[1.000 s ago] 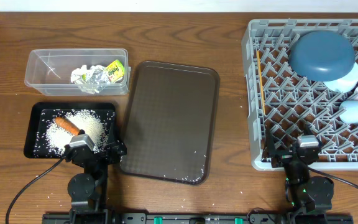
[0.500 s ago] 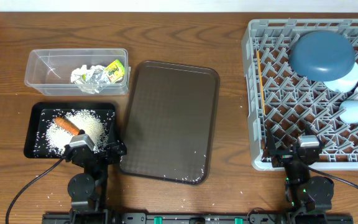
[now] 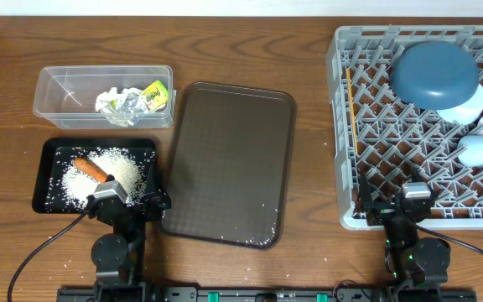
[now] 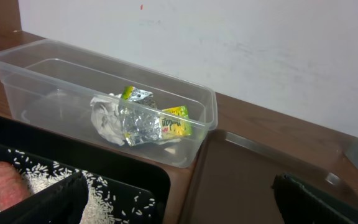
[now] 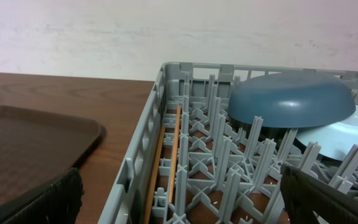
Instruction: Sort waste into correct bins and load items into the dishwasher rack
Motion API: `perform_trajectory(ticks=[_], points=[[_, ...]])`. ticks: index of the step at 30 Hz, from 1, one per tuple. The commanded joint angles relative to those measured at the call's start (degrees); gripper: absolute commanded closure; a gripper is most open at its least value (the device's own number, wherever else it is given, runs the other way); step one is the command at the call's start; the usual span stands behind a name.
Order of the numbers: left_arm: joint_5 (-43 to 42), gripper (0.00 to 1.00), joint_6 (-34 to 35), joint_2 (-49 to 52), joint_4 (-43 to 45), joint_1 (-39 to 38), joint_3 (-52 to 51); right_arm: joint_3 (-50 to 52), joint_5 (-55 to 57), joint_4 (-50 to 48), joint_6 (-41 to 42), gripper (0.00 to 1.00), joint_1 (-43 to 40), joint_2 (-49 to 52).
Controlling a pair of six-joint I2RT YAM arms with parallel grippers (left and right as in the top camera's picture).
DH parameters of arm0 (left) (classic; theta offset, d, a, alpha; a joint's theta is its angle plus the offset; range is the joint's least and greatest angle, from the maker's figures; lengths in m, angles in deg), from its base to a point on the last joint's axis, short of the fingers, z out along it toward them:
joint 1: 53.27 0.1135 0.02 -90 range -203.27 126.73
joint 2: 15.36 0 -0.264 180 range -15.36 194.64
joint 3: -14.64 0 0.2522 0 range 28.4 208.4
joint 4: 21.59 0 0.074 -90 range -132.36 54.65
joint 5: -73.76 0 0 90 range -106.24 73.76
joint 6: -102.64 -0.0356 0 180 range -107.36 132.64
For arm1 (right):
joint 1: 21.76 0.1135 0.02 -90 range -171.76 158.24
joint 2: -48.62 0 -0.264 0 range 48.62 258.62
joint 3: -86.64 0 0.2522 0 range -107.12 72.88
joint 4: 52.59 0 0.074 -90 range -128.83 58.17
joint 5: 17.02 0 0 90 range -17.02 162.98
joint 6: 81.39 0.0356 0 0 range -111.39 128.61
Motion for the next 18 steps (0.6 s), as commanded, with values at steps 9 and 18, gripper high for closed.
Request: perform_trajectory(ticks=[9,18], points=[[1.6,0.03,-0.9,-0.4,-2.1,0.3,-1.2,0.1,0.4,0.3,-0.6,0.01,0.0,-0.4],[1.6,0.03,-0.9,-0.4,-2.0,0.3,-1.2,0.1,0.4,0.3,-0.6,0.01,0.0,-0.4]])
